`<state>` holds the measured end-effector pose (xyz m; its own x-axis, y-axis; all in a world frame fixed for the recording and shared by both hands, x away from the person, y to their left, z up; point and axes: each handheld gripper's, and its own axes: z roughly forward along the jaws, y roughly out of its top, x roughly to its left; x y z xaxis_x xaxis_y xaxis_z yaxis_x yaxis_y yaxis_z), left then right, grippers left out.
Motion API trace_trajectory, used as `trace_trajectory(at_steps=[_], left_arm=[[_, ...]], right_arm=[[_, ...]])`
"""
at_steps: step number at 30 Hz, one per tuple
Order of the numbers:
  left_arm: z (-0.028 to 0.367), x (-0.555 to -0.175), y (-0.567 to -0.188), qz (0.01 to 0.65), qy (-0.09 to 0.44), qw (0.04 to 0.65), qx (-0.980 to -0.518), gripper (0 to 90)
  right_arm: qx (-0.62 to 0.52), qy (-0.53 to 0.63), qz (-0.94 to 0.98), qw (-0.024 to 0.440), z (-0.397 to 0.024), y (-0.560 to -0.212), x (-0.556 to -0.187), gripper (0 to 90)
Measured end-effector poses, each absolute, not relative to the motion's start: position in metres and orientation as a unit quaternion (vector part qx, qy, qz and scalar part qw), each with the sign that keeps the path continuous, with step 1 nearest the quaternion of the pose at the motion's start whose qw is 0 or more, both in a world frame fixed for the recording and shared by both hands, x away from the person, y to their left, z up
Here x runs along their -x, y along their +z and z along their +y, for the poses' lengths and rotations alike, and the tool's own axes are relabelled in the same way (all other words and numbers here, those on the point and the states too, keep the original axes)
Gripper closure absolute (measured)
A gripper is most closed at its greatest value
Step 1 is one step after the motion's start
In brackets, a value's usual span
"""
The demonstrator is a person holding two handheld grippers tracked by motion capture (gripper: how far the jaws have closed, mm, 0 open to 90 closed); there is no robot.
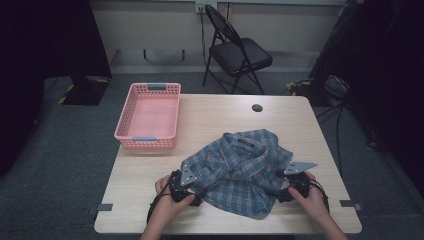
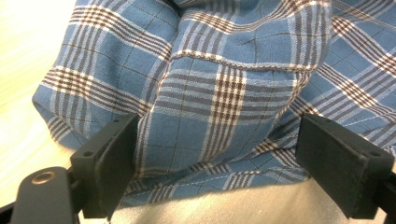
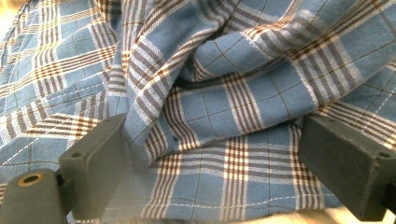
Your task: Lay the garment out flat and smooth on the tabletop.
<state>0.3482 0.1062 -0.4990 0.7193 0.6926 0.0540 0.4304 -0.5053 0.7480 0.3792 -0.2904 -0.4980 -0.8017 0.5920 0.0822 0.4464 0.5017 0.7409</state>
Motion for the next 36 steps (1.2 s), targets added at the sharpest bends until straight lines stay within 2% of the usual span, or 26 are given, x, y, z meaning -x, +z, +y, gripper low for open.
trace_trajectory(at_steps=[14,22,24,25,30,36], left_arm=[[0.112,-0.347,-0.496,0.324,0.177,0.380,-0.848,18.3],[0.112,-0.343,-0.474,0.332,0.178,0.416,-0.828,17.7],[0.109,-0.342,-0.470,0.324,0.172,0.421,-0.830,19.2],[0.107,-0.342,-0.469,0.318,0.173,0.418,-0.833,22.8],[0.096,-0.346,-0.464,0.315,0.173,0.422,-0.832,26.2],[0.083,-0.346,-0.453,0.305,0.170,0.440,-0.827,29.4]], right_arm=[[-0.307,0.414,0.854,0.076,-0.294,-0.495,-0.379,9.9],[-0.296,0.434,0.843,0.110,-0.295,-0.474,-0.375,12.7],[-0.296,0.448,0.836,0.115,-0.296,-0.469,-0.373,19.2],[-0.292,0.459,0.832,0.111,-0.296,-0.467,-0.372,24.2],[-0.279,0.491,0.821,0.087,-0.290,-0.461,-0.373,41.5],[-0.280,0.497,0.818,0.077,-0.283,-0.463,-0.375,46.3]])
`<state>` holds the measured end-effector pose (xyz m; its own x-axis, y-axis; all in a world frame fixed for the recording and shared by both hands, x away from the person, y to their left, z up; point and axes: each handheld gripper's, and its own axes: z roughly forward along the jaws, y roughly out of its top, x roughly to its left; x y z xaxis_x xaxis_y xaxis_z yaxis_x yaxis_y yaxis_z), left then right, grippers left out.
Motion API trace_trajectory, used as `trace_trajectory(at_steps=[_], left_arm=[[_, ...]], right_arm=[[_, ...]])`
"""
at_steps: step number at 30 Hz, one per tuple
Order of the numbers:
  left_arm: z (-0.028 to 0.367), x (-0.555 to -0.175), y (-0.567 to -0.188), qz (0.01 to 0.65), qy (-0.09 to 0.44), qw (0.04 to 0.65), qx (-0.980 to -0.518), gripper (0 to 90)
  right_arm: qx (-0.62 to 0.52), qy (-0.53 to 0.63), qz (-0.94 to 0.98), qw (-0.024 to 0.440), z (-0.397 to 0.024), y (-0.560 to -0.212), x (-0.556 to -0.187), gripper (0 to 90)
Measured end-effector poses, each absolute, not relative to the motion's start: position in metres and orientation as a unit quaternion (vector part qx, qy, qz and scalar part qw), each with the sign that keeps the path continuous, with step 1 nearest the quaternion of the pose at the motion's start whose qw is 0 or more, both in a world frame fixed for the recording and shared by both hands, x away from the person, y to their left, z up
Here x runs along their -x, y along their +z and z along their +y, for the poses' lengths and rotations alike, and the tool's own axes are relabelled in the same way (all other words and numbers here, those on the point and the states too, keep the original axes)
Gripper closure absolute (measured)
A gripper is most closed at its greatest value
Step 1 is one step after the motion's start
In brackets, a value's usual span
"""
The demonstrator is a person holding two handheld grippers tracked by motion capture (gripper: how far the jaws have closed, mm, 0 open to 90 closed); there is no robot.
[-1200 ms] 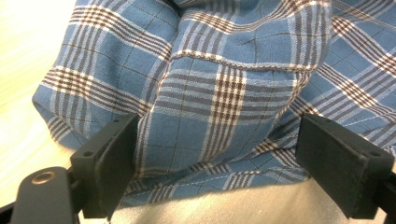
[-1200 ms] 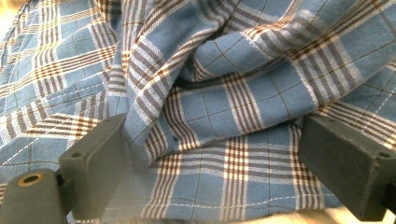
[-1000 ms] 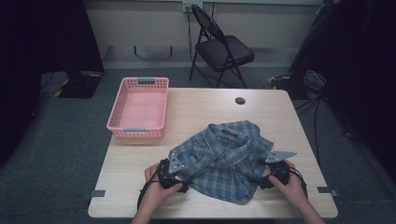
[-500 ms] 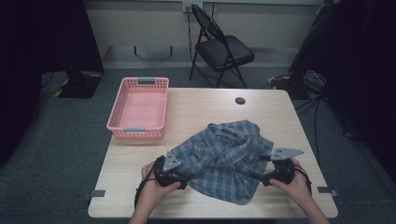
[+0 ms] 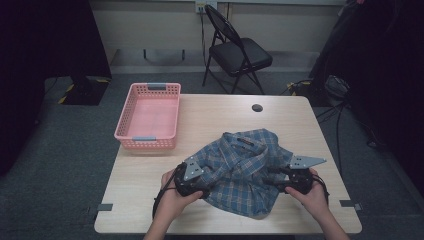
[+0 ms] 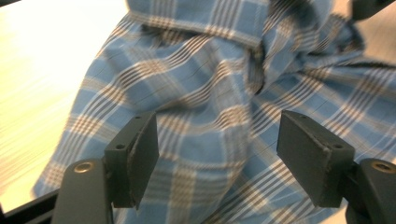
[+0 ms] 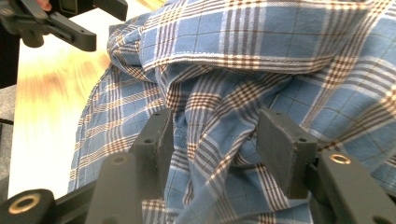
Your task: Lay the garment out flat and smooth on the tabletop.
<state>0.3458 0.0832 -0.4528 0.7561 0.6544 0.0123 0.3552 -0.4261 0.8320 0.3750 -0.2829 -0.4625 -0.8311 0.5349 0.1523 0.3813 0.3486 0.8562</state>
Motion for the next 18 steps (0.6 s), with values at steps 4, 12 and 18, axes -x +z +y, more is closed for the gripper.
trace_trajectory(at_steps=[4,12,18], left_arm=[[0.075,-0.350,-0.455,0.302,0.164,0.442,-0.829,32.4],[0.062,-0.360,-0.458,0.304,0.158,0.443,-0.828,37.0],[0.061,-0.364,-0.459,0.306,0.157,0.442,-0.829,44.9]], right_arm=[[-0.283,0.493,0.819,0.074,-0.278,-0.465,-0.376,47.9],[-0.286,0.495,0.817,0.069,-0.276,-0.466,-0.379,58.1],[-0.288,0.488,0.821,0.071,-0.273,-0.468,-0.379,61.6]])
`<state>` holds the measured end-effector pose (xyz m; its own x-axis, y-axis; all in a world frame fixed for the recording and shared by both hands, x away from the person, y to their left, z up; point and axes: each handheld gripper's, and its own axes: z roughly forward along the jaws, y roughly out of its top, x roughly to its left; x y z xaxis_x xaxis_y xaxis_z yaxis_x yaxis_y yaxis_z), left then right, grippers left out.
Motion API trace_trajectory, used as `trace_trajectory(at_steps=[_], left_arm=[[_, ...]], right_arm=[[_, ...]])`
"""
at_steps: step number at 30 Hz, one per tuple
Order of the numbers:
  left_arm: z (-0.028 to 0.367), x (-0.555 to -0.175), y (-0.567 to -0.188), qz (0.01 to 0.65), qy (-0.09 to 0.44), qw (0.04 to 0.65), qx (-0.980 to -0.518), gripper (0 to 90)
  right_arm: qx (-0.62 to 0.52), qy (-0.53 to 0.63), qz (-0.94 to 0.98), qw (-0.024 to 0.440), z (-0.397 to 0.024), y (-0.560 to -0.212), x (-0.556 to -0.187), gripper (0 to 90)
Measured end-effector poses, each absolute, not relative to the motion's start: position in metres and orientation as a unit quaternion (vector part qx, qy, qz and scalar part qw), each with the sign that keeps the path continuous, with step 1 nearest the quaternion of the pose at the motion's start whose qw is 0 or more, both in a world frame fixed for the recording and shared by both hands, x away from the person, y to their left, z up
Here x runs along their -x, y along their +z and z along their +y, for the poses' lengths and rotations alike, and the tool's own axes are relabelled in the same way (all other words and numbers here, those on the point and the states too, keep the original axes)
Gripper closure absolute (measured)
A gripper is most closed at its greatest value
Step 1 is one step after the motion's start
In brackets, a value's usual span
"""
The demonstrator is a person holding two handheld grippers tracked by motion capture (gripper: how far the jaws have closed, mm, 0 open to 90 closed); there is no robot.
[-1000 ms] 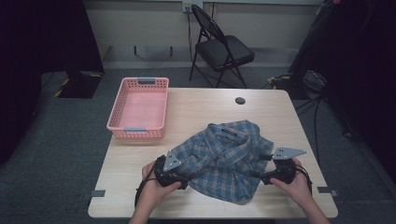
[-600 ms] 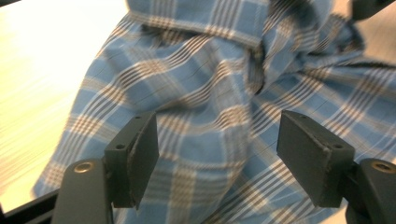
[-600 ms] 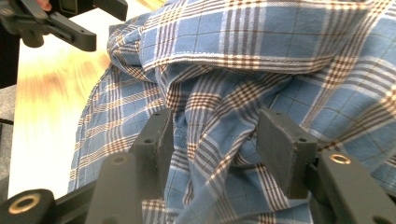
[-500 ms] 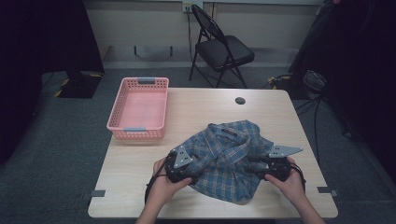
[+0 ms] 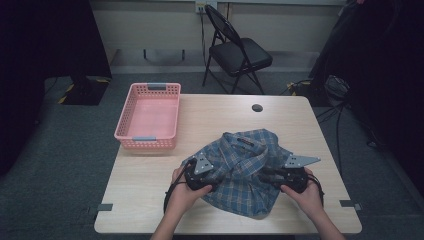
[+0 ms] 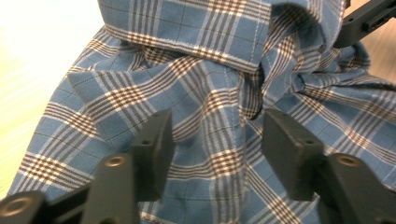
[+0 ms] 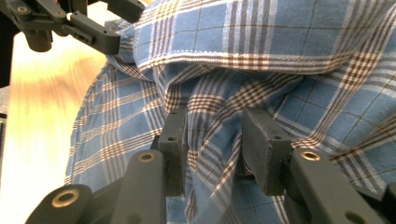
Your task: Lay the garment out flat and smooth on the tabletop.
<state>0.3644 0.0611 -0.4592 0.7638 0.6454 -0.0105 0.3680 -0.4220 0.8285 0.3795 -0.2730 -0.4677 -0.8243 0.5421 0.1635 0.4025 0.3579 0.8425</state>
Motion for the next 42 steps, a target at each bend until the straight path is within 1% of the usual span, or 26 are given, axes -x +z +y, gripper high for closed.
trace_trajectory(at_steps=[4,5,7,9,10,11,12,13,17,19,23,24,28,37,42], left_arm=[[0.062,-0.368,-0.464,0.305,0.150,0.436,-0.833,48.7],[0.063,-0.369,-0.464,0.305,0.149,0.438,-0.832,52.3],[0.062,-0.370,-0.464,0.306,0.148,0.439,-0.832,52.5],[0.061,-0.371,-0.465,0.306,0.145,0.441,-0.831,54.6],[0.060,-0.371,-0.465,0.306,0.142,0.442,-0.831,54.7],[0.059,-0.371,-0.466,0.306,0.140,0.438,-0.834,56.8],[0.057,-0.371,-0.466,0.303,0.136,0.437,-0.836,60.0],[0.057,-0.371,-0.466,0.303,0.136,0.437,-0.836,61.6],[0.055,-0.372,-0.468,0.291,0.143,0.428,-0.844,64.0],[0.056,-0.373,-0.468,0.292,0.143,0.425,-0.845,67.4],[0.057,-0.372,-0.464,0.288,0.151,0.417,-0.849,78.3],[0.057,-0.372,-0.463,0.290,0.152,0.417,-0.848,79.7],[0.060,-0.372,-0.455,0.293,0.157,0.421,-0.844,81.9],[0.070,-0.372,-0.433,0.308,0.178,0.440,-0.825,82.5],[0.074,-0.373,-0.427,0.311,0.183,0.444,-0.820,82.6]], right_arm=[[-0.286,0.485,0.823,0.074,-0.271,-0.468,-0.380,64.0],[-0.285,0.485,0.824,0.076,-0.270,-0.468,-0.380,65.2],[-0.285,0.483,0.824,0.080,-0.269,-0.469,-0.380,65.3],[-0.287,0.483,0.823,0.080,-0.268,-0.471,-0.380,66.5],[-0.286,0.482,0.824,0.080,-0.268,-0.471,-0.381,67.4],[-0.286,0.479,0.826,0.082,-0.268,-0.472,-0.381,68.3],[-0.286,0.479,0.826,0.083,-0.268,-0.472,-0.381,71.7],[-0.286,0.479,0.826,0.083,-0.268,-0.472,-0.381,71.7],[-0.291,0.485,0.821,0.076,-0.269,-0.473,-0.382,75.8],[-0.292,0.487,0.820,0.071,-0.270,-0.474,-0.383,79.9],[-0.289,0.487,0.822,0.066,-0.271,-0.473,-0.383,83.5],[-0.289,0.488,0.821,0.066,-0.271,-0.472,-0.383,84.1],[-0.294,0.495,0.815,0.067,-0.274,-0.467,-0.383,85.1],[-0.296,0.513,0.802,0.078,-0.280,-0.446,-0.386,85.7],[-0.292,0.510,0.804,0.086,-0.283,-0.433,-0.391,85.9]])
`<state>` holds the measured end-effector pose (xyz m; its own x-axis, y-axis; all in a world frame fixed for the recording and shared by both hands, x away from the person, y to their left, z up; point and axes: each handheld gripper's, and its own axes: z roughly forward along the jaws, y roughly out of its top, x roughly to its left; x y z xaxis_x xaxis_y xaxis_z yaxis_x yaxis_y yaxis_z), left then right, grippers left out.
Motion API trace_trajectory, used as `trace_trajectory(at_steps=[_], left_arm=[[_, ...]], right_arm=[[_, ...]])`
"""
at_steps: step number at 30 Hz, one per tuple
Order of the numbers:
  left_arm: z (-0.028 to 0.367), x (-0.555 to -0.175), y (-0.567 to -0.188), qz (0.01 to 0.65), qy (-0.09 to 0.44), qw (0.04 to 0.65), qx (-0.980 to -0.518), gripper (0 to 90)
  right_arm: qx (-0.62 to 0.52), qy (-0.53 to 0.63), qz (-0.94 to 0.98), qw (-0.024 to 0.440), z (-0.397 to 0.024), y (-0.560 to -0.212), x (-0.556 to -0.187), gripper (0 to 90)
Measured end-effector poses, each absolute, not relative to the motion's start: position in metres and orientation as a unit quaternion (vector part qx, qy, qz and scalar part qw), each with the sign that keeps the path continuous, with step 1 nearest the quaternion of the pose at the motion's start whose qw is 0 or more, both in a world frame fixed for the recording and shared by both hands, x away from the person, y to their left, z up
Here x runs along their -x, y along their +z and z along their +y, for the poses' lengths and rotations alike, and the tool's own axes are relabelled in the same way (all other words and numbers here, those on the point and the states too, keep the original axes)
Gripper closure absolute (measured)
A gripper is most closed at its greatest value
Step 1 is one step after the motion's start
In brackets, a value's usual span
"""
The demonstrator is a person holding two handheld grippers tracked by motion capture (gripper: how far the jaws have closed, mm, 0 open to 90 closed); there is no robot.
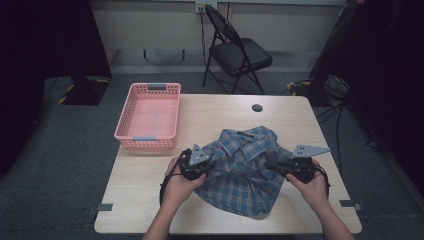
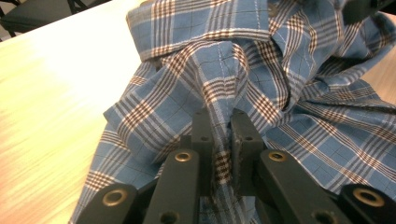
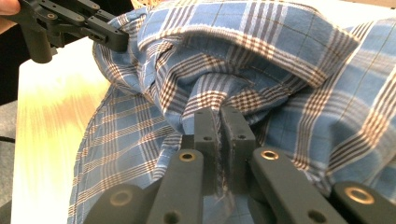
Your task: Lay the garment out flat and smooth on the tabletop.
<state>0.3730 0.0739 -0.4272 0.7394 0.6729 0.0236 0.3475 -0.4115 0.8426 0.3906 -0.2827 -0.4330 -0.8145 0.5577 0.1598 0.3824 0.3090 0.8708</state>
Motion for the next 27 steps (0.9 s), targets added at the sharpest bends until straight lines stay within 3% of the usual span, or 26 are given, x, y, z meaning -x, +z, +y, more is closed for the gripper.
trace_trajectory(at_steps=[27], left_arm=[[0.075,-0.394,-0.400,0.324,0.209,0.446,-0.807,83.4]], right_arm=[[-0.300,0.509,0.801,0.100,-0.281,-0.401,-0.417,86.0]])
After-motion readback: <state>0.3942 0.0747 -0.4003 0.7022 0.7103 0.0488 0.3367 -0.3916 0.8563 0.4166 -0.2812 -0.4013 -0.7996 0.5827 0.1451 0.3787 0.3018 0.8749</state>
